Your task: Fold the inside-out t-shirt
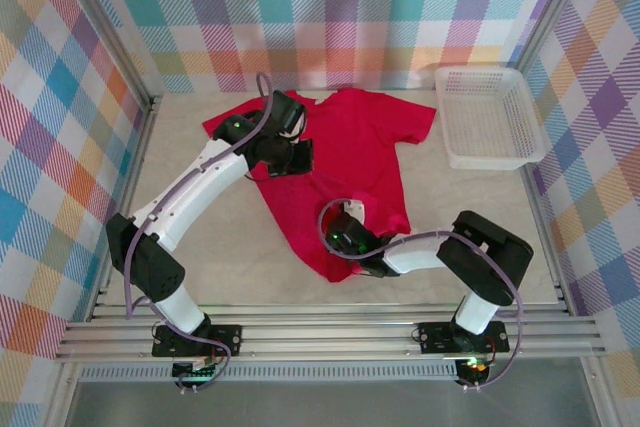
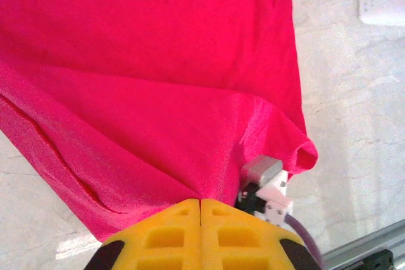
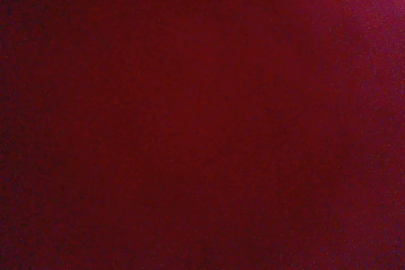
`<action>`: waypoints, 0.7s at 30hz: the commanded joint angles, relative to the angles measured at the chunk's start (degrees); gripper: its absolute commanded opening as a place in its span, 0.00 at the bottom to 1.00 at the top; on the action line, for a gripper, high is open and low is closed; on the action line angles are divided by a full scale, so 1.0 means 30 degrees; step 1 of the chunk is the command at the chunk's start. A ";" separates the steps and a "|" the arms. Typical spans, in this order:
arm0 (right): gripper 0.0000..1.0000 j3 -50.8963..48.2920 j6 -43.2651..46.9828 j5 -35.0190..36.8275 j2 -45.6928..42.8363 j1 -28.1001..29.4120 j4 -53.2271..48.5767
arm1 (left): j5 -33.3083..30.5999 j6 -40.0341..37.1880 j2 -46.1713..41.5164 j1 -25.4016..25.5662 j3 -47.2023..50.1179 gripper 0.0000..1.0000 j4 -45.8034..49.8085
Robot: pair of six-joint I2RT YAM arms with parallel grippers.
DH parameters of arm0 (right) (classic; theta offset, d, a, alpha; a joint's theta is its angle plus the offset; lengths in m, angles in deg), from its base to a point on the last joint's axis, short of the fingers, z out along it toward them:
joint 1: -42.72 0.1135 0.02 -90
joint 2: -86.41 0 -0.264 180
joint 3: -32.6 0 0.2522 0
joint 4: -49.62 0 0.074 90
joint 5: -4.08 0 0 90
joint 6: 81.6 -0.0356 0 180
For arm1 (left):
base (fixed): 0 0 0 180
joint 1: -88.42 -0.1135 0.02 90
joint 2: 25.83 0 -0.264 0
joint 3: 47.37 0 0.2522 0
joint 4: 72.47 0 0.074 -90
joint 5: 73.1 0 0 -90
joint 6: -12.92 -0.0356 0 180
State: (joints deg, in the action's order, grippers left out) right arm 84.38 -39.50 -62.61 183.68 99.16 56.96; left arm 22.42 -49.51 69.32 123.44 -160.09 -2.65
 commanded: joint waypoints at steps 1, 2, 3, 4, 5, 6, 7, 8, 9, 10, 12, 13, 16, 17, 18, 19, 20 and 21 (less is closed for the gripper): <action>0.13 0.2255 0.1172 -0.0636 0.1690 -0.0003 0.2404 | 0.0582 -0.0111 -0.0546 -0.0095 -0.0746 0.00 0.0665; 0.13 0.2822 0.1336 -0.0637 0.2142 -0.0006 0.2633 | 0.0601 -0.0109 -0.0546 -0.0101 -0.0840 0.00 0.0770; 0.13 0.3245 0.1433 -0.0428 0.2464 -0.0029 0.2628 | 0.0553 -0.0149 -0.0575 -0.0087 -0.0959 0.00 0.0952; 0.13 0.3425 0.1584 -0.0363 0.2622 -0.0117 0.2684 | 0.0433 -0.0301 -0.0603 -0.0095 -0.1094 0.00 0.1171; 0.12 0.3473 0.1745 -0.0358 0.2624 -0.0311 0.2704 | 0.0144 -0.0461 -0.0677 -0.0103 -0.1271 0.00 0.1453; 0.12 0.3322 0.1869 -0.0373 0.2416 -0.0521 0.2667 | -0.0165 -0.0671 -0.0747 -0.0129 -0.1442 0.00 0.1748; 0.12 0.3030 0.1953 -0.0358 0.2119 -0.0707 0.2646 | -0.0331 -0.0814 -0.0822 -0.0158 -0.1536 0.00 0.1937; 0.12 0.2618 0.2070 -0.0305 0.1659 -0.0956 0.2677 | -0.0469 -0.0926 -0.0947 -0.0240 -0.1555 0.00 0.2055; 0.12 0.2037 0.2177 -0.0193 0.1147 -0.1220 0.2637 | -0.0492 -0.1000 -0.1010 -0.0332 -0.1528 0.00 0.2087; 0.13 0.1557 0.2273 -0.0114 0.0684 -0.1456 0.2591 | -0.0463 -0.1042 -0.1043 -0.0420 -0.1541 0.00 0.2115; 0.13 0.0481 0.2497 -0.0098 -0.0317 -0.2162 0.2506 | -0.0352 -0.1147 -0.1087 -0.0593 -0.1570 0.00 0.2095; 0.14 0.0110 0.2624 -0.0156 -0.0678 -0.2432 0.2442 | -0.0338 -0.1163 -0.1088 -0.0616 -0.1555 0.00 0.2088; 0.14 -0.0511 0.3164 0.0007 -0.1462 -0.3111 0.1856 | -0.0243 -0.1193 -0.1074 -0.0745 -0.1592 0.00 0.2058; 0.14 -0.0576 0.3286 0.0359 -0.1665 -0.3241 0.1548 | -0.0169 -0.1193 -0.1074 -0.0762 -0.1615 0.00 0.2015; 0.14 -0.0687 0.3313 0.1086 -0.1947 -0.3439 0.1123 | -0.0089 -0.1164 -0.1074 -0.0776 -0.1586 0.00 0.1958; 0.14 -0.0770 0.3193 0.1695 -0.2257 -0.3721 0.0654 | -0.0054 -0.1135 -0.1074 -0.0772 -0.1585 0.00 0.1927; 0.14 -0.0884 0.3027 0.2211 -0.2629 -0.4206 0.0080 | 0.0056 -0.1105 -0.1065 -0.0770 -0.1598 0.00 0.1890; 0.14 -0.0946 0.2631 0.2780 -0.3018 -0.4798 -0.0663 | 0.0170 -0.1058 -0.1044 -0.0774 -0.1530 0.00 0.1832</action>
State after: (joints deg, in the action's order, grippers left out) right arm 82.52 -31.50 -60.19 178.04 87.60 59.91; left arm 22.00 -51.69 67.84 121.70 -163.41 1.83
